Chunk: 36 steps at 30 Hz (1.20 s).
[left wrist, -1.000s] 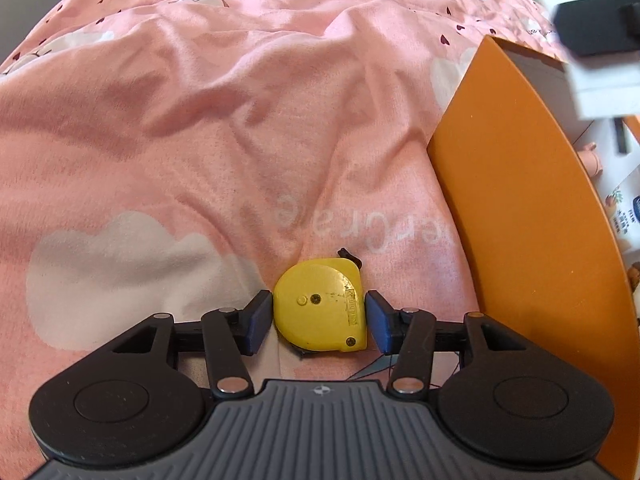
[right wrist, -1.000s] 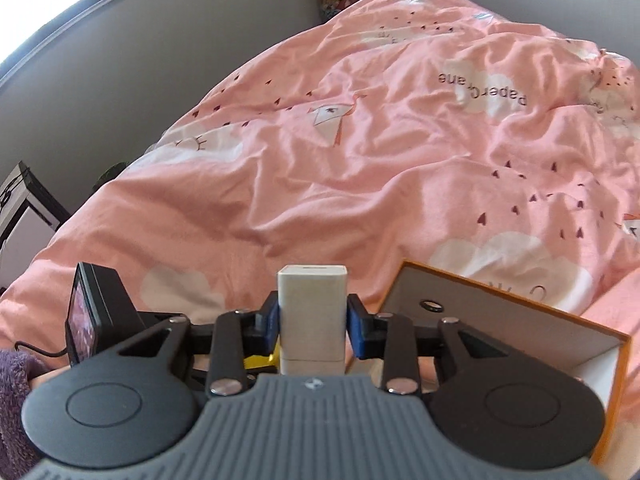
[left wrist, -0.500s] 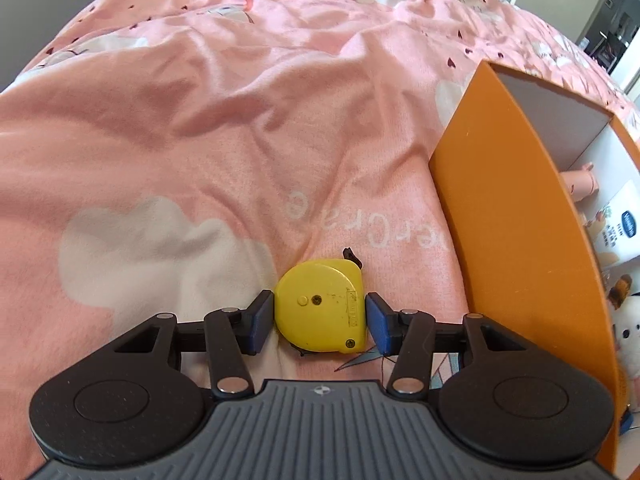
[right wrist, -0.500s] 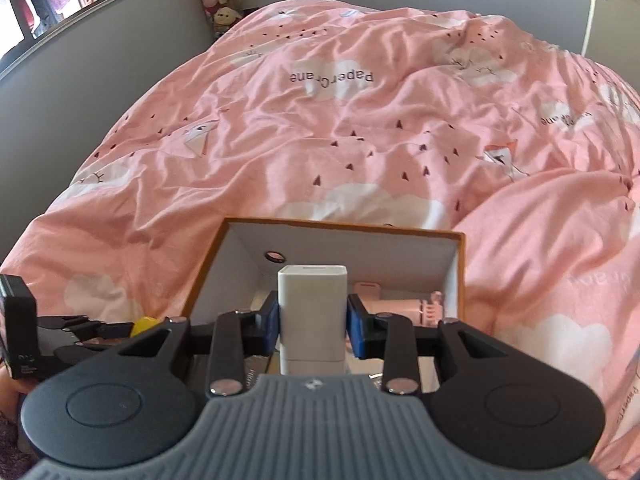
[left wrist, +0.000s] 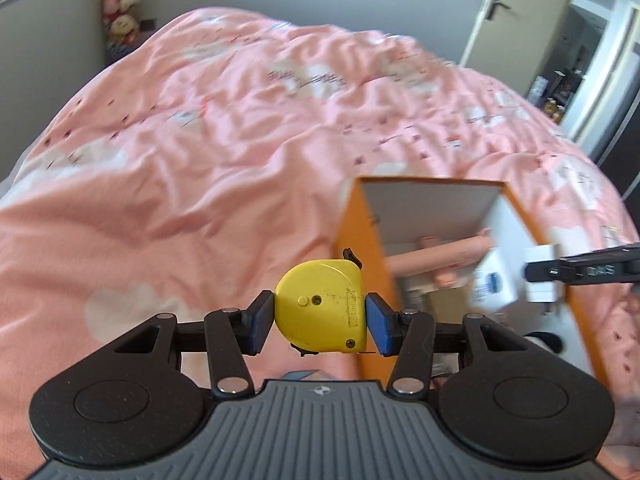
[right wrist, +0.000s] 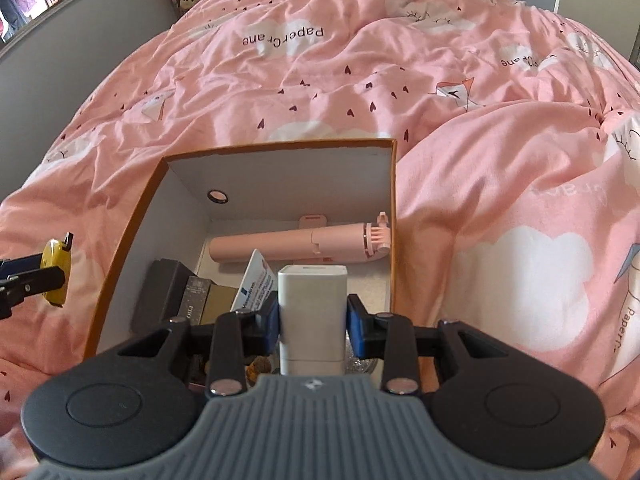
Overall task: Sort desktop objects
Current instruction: 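Carry the tape measure into the box with the left gripper and release it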
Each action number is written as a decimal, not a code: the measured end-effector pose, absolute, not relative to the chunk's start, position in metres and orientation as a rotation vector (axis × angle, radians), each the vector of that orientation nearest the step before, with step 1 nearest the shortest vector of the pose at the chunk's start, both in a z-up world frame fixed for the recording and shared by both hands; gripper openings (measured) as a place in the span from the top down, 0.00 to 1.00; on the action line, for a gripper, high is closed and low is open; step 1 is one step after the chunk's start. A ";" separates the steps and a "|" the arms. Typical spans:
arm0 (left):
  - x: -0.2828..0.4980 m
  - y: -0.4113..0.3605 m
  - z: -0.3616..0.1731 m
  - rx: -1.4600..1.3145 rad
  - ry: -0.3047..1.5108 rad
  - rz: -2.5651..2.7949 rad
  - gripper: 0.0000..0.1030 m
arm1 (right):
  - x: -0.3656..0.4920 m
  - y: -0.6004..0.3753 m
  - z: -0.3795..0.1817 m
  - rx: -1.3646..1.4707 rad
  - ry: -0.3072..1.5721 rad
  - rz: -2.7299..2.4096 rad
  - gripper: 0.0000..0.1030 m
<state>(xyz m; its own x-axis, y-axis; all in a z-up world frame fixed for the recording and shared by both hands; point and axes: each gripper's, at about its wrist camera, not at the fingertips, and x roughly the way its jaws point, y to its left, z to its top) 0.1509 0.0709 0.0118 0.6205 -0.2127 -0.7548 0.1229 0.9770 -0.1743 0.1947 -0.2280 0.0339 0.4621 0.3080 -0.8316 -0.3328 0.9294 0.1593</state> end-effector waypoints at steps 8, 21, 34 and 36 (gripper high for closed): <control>0.159 -0.014 0.047 0.003 0.804 -0.412 0.44 | 0.189 -0.267 0.065 0.083 0.903 0.355 0.65; 0.191 -0.146 0.005 0.378 0.884 -0.590 0.44 | 0.196 -0.325 0.042 0.166 0.884 0.289 0.65; 0.211 -0.192 -0.046 0.744 1.012 -0.740 0.44 | 0.204 -0.344 0.013 0.282 0.910 0.305 0.65; 0.212 -0.195 -0.055 0.779 1.032 -0.760 0.44 | 0.205 -0.346 0.010 0.291 0.915 0.305 0.65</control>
<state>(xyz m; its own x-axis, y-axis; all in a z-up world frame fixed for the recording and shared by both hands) 0.2120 -0.1952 -0.0549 0.3214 -0.1732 -0.9309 0.8372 0.5113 0.1939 0.2047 -0.3458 0.0103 0.5726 0.3780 -0.7275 -0.1336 0.9185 0.3721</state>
